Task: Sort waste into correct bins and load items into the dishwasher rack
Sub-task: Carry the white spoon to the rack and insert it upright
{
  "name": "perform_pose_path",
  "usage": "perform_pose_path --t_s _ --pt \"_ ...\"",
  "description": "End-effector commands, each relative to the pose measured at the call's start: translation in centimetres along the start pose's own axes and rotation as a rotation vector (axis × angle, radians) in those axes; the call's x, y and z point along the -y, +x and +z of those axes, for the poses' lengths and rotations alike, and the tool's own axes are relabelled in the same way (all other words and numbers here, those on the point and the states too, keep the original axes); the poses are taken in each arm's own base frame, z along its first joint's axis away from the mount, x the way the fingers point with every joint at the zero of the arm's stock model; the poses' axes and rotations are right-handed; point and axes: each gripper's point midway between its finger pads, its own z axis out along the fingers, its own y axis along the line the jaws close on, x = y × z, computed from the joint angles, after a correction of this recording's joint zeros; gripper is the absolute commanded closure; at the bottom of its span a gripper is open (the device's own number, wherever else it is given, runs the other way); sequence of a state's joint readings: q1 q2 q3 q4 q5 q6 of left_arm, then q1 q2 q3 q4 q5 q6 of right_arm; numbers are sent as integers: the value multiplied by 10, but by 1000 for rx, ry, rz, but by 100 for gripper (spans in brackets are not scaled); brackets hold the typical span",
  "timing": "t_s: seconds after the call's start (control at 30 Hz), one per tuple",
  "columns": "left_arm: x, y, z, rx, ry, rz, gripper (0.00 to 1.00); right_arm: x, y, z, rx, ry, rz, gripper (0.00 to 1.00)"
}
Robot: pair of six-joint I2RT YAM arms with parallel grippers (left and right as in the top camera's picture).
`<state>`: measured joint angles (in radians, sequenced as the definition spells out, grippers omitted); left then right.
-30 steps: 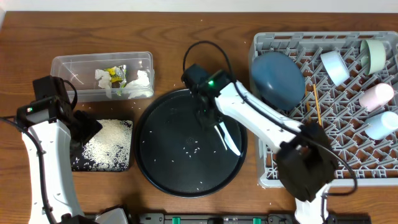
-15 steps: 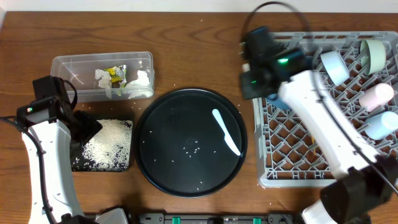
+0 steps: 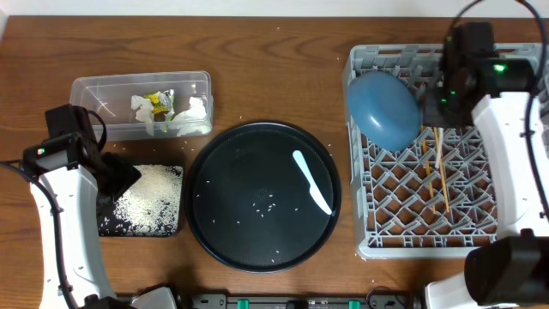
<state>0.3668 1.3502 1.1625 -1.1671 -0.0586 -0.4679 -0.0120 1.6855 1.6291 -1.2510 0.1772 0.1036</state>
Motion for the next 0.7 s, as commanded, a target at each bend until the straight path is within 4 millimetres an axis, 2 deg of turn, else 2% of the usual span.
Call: perform_pose_path --t_s 0.0,0.2,0.3,0.57,0.67 --pt "-2 1 2 -9 -8 -10 26 13 16 13 -53 11 -33 99" --pt "-2 1 2 -9 -8 -10 27 11 43 42 -137 17 -40 99" --pt "-2 1 2 -9 -8 -10 26 3 53 50 -167 -17 -43 99" --pt "-2 1 2 -9 -8 -10 27 -16 69 49 -224 -88 -74 99" --pt "-2 1 2 -9 -8 -10 27 -17 71 48 -232 -88 -81 99"
